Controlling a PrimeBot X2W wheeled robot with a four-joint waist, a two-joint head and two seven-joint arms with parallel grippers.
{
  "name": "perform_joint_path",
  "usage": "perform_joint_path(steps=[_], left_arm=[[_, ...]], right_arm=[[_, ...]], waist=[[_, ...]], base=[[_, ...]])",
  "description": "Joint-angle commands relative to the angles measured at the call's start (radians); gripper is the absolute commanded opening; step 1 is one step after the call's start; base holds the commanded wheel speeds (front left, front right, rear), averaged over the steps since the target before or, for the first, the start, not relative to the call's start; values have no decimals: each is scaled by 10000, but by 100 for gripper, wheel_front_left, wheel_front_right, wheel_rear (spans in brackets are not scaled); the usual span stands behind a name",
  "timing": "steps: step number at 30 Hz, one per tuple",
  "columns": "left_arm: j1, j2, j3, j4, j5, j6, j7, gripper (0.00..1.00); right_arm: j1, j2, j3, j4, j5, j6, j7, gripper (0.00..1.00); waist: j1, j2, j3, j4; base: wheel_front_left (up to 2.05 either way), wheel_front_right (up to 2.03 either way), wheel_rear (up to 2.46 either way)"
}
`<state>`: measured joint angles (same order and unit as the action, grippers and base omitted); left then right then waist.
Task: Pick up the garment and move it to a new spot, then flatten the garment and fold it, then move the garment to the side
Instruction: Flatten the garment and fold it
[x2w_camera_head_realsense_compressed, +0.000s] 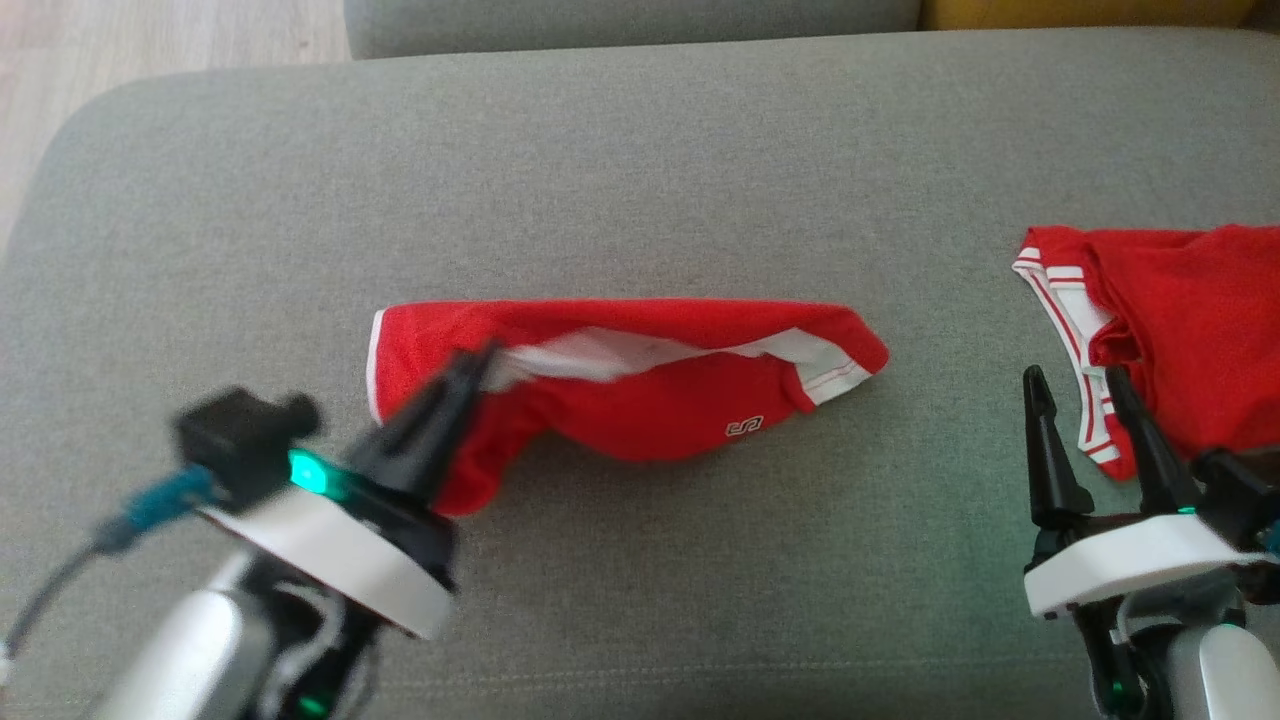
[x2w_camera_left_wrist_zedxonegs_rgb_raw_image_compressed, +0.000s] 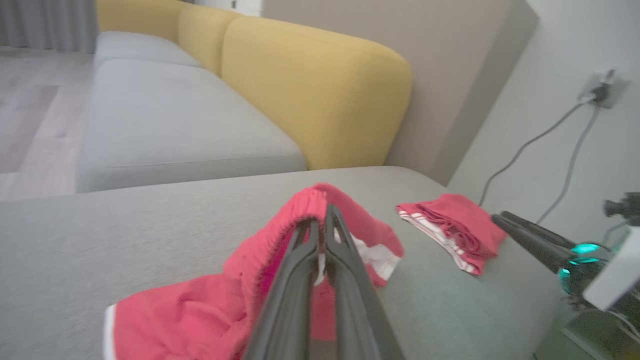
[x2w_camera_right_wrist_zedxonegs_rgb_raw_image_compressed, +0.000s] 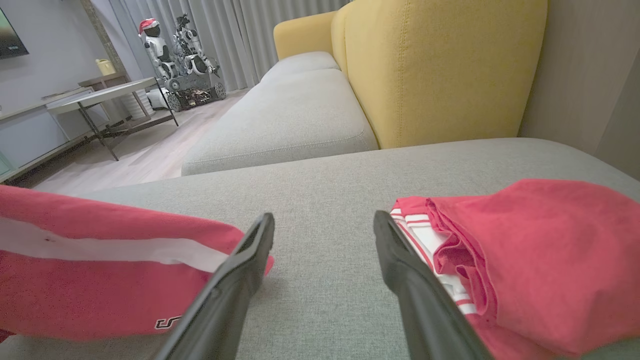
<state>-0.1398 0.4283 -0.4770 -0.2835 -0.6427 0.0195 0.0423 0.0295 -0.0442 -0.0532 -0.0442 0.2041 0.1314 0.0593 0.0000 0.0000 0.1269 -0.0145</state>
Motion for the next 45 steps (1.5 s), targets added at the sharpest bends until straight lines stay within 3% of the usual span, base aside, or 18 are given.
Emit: perform_joint_path(steps=[1,5,9,16,17,19,20,24,35,39,45], left_arm=[[-314,275,525,-222,-100,47,20,0],[-347,294,1025,1092,-835,-33,27,0],[-623,-47,1141,3046,-1408,-367,-131,0],[-957,-437,1095,5624,-1452,-759,-869,0],[-959,-472,1071,5789,-1419,-799,-998,8],[-922,-551,1048,6007,-1384,-836,-1226,98],[-882,-575,1026,6072,-1343,-828,-1321,100],[-625,-555,1029,5964,-943,-452,-1878,100],[305,-293,1504,3527,991,1678,-2953,100],[671,-182,1506,2524,1642,2118,-3000,100],[1063,13,1392,1944,1887,2364,-2815,100]], right_arm=[[-406,-60,196,-306,80,-7,-130,100],[-505,-60,254,-275,132,-7,-160,100],[-673,-60,390,-227,178,-7,-192,100],[-793,-60,453,-126,212,-7,-264,100],[-777,-60,428,-124,208,-7,-280,100],[-754,-60,357,-120,189,-7,-299,100],[-751,-60,321,-114,167,-7,-297,100],[-739,-60,228,-146,-4,-7,-259,100],[-465,-60,235,-418,-419,-7,70,100],[-258,-60,301,-529,-540,-7,226,100],[-63,-60,375,-662,-618,-7,396,100]], waist=[[0,0,36,-16],[0,0,240,-88],[0,0,481,-230],[0,0,681,-426],[0,0,682,-412],[0,0,656,-366],[0,0,618,-336],[0,0,389,-199],[0,0,-431,160],[0,0,-704,201],[0,0,-867,189]], base=[[0,0,0],[0,0,0],[0,0,0],[0,0,0],[0,0,0],[0,0,0],[0,0,0],[0,0,0],[0,0,0],[0,0,0],[0,0,0]])
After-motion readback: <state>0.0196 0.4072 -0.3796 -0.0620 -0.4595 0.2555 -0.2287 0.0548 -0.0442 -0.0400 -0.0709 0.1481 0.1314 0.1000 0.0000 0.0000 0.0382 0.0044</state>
